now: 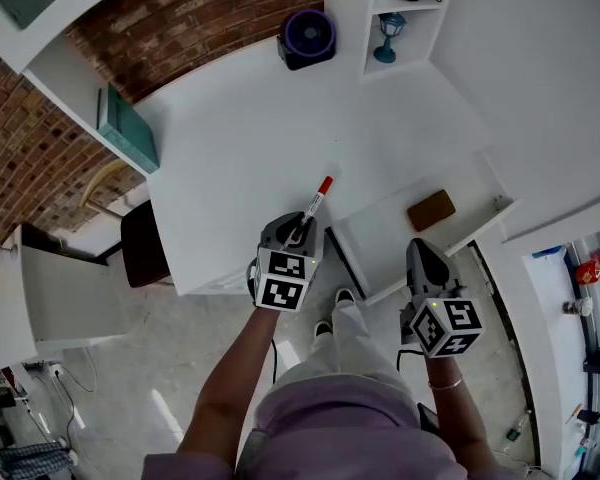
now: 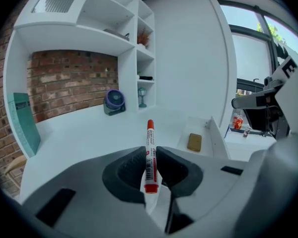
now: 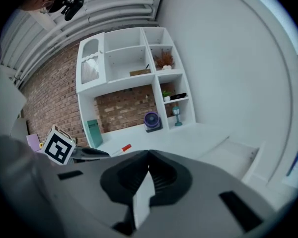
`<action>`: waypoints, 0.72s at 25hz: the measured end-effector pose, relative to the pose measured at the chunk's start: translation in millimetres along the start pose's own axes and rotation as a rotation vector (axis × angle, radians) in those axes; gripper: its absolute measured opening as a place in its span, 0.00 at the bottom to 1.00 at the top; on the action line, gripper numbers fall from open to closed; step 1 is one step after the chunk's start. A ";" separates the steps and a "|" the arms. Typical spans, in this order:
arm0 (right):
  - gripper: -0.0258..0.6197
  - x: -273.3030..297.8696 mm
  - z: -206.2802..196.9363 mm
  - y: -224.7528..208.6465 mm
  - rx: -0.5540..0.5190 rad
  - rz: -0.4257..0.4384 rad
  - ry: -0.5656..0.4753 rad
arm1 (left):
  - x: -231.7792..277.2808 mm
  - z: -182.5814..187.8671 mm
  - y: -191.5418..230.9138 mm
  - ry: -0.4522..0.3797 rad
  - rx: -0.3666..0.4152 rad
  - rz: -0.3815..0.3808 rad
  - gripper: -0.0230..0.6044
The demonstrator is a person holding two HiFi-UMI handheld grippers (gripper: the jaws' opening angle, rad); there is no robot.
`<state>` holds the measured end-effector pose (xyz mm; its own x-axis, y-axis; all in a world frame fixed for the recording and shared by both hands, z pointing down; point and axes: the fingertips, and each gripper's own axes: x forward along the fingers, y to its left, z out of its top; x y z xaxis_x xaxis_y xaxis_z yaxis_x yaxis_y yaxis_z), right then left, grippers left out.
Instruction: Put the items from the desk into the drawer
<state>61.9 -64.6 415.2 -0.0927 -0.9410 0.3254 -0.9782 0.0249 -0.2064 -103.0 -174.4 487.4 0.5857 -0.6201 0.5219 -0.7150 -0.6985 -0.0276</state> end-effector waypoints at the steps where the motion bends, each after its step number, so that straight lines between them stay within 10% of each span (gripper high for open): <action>1: 0.04 -4.3 -0.6 -1.2 0.004 -0.012 -0.001 | 0.0 1.7 -6.2 -0.002 0.006 -0.016 0.14; 18: 0.05 -43.6 -2.6 -61.8 0.052 -0.134 -0.021 | 33.9 13.0 -111.2 0.025 0.063 -0.201 0.14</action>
<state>125.9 -24.2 416.2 0.0429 -0.9415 0.3341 -0.9705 -0.1187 -0.2099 1.3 -122.5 497.1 0.7041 -0.4578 0.5428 -0.5592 -0.8286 0.0266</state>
